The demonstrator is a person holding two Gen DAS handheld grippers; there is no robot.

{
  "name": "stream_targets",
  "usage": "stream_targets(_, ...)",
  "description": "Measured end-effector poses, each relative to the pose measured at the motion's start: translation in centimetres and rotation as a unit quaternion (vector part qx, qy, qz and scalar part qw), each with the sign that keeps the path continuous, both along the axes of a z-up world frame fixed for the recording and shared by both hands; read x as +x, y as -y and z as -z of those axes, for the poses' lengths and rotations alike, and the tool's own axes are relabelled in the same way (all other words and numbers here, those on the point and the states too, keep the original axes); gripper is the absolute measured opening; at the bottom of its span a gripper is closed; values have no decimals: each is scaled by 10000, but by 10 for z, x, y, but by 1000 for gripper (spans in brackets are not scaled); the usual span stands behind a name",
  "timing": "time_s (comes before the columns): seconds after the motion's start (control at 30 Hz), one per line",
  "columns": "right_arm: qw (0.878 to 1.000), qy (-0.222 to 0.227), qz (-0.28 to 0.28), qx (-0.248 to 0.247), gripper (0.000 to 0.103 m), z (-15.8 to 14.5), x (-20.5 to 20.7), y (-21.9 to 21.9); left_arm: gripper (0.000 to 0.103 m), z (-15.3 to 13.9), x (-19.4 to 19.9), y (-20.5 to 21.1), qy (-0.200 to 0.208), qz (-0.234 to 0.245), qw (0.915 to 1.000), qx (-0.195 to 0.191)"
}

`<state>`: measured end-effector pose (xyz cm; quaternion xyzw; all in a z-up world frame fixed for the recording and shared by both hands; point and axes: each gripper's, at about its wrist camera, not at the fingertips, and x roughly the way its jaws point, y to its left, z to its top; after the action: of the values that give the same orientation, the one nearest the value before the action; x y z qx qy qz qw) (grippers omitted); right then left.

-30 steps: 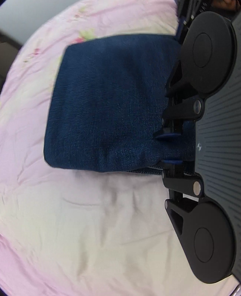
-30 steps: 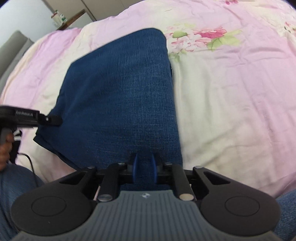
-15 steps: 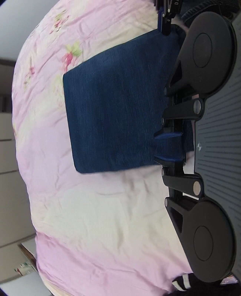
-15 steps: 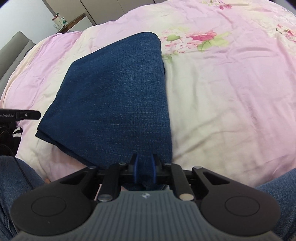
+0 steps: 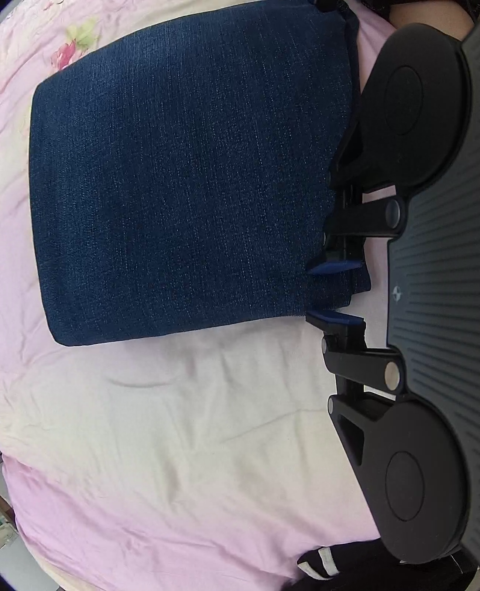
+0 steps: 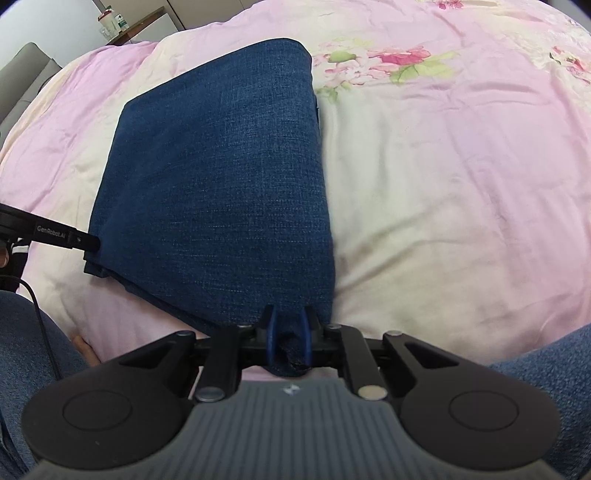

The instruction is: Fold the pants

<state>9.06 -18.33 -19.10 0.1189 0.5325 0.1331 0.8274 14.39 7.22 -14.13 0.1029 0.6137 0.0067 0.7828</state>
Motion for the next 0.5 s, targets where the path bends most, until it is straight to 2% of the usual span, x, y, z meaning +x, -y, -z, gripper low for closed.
stream_targets(0.1,9996,-52,131,225,15,-7,-4,8,30,-9,-6,-5,124,-77,9998,-115)
stream_targets(0.13,9996,-46,148,235,19,-10,-5,9,30,-14,-8,-7,219,-69,9995,-193)
stream_targets(0.23,9995,149,131,238,21,-25,-4,11,30,-32,-13,-19,641,44,9964,-553)
stream_targets(0.3,9990,340,161,228,22,-37,1,13,30,-46,-8,-32,1005,-52,9907,-920)
stream_targets(0.4,9972,637,262,293,22,-53,15,15,30,-59,4,-49,1452,-317,9775,-1499)
stream_targets(0.47,9957,828,298,286,22,-59,30,14,30,-62,16,-50,1654,-352,9709,-1695)
stream_targets(0.5,9951,897,299,284,22,-62,40,13,29,-62,24,-48,1702,-360,9705,-1673)
